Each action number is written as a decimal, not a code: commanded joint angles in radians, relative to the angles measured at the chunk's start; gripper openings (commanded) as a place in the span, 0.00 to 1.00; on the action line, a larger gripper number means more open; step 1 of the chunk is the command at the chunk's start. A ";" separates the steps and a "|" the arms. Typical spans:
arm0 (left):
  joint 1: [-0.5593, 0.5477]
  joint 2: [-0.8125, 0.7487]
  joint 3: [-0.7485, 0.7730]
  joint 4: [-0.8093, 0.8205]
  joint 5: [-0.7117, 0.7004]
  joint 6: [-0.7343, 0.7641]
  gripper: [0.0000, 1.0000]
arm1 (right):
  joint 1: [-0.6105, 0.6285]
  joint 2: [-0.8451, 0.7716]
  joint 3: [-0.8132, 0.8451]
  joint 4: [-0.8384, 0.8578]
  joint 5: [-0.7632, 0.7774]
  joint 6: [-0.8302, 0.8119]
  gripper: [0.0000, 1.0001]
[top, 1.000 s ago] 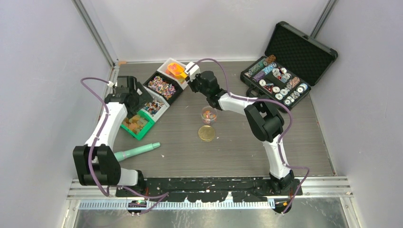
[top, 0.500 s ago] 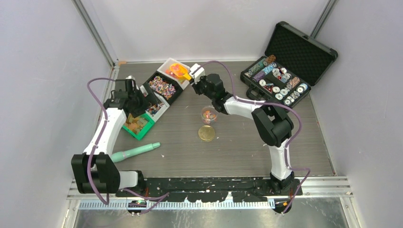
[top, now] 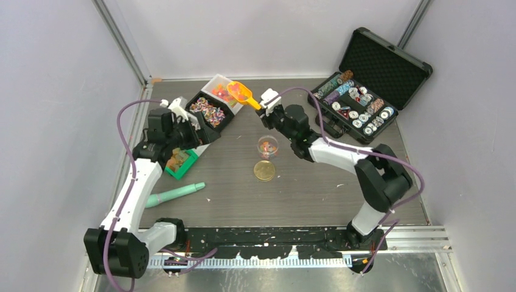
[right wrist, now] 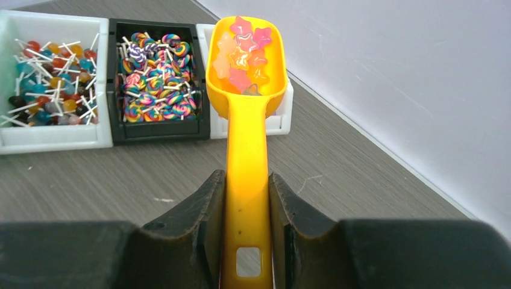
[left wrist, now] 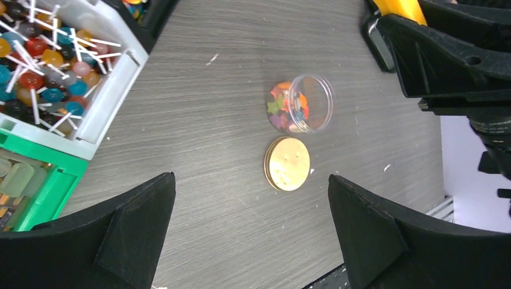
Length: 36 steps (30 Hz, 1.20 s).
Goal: Pack the candies
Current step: Place the fake candies in the packing bottle.
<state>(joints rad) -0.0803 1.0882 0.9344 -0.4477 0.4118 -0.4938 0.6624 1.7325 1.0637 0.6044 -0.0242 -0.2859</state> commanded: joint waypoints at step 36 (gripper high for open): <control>-0.158 -0.180 0.049 -0.248 -0.306 0.209 1.00 | 0.045 -0.999 -0.348 -0.869 -0.041 -0.128 0.00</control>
<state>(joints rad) -0.2310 0.9295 0.9459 -0.6956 0.1230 -0.3023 0.6975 0.7654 0.6861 -0.2050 -0.0826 -0.4015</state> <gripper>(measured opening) 0.996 0.335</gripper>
